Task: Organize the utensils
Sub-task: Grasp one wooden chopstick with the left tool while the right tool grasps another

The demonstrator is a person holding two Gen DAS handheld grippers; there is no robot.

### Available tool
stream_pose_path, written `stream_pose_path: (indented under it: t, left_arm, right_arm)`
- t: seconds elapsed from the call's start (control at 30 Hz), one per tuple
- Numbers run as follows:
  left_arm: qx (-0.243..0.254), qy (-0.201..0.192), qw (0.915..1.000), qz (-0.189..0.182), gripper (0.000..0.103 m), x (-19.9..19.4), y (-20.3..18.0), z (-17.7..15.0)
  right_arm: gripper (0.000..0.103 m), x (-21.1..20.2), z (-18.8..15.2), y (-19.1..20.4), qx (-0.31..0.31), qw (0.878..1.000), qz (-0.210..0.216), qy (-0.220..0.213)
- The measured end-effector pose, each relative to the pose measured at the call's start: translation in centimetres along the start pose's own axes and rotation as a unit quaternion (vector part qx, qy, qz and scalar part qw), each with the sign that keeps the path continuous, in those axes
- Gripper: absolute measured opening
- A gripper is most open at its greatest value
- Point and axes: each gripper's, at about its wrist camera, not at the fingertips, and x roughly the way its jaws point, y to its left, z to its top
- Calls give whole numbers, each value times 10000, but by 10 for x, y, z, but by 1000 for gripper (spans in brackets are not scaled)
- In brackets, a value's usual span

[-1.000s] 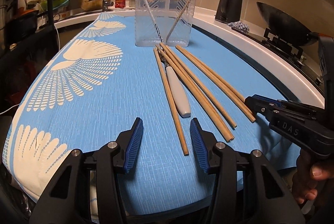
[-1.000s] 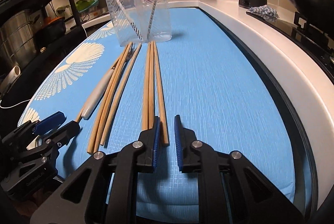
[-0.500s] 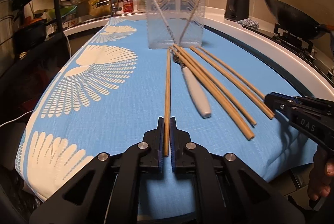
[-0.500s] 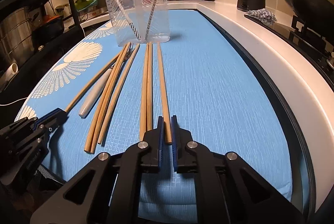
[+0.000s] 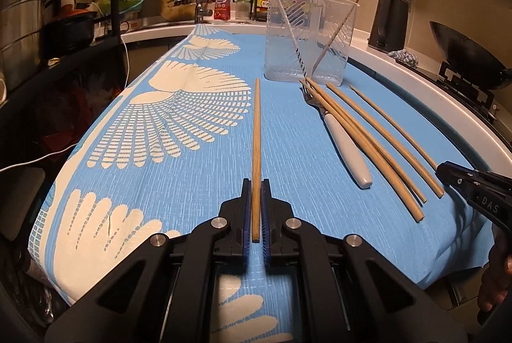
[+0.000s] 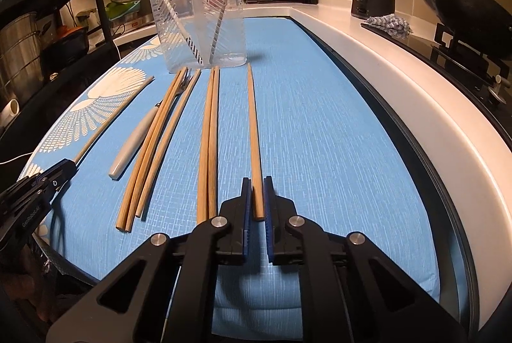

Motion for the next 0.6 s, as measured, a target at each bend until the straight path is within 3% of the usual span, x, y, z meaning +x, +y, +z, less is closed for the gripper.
stream_pose_path:
  t: [0.6]
  left_arm:
    - [32,-25,10000,21,6,0,0,0]
  right_arm:
    - [9,1,1,1,-34,10000,-2,-15]
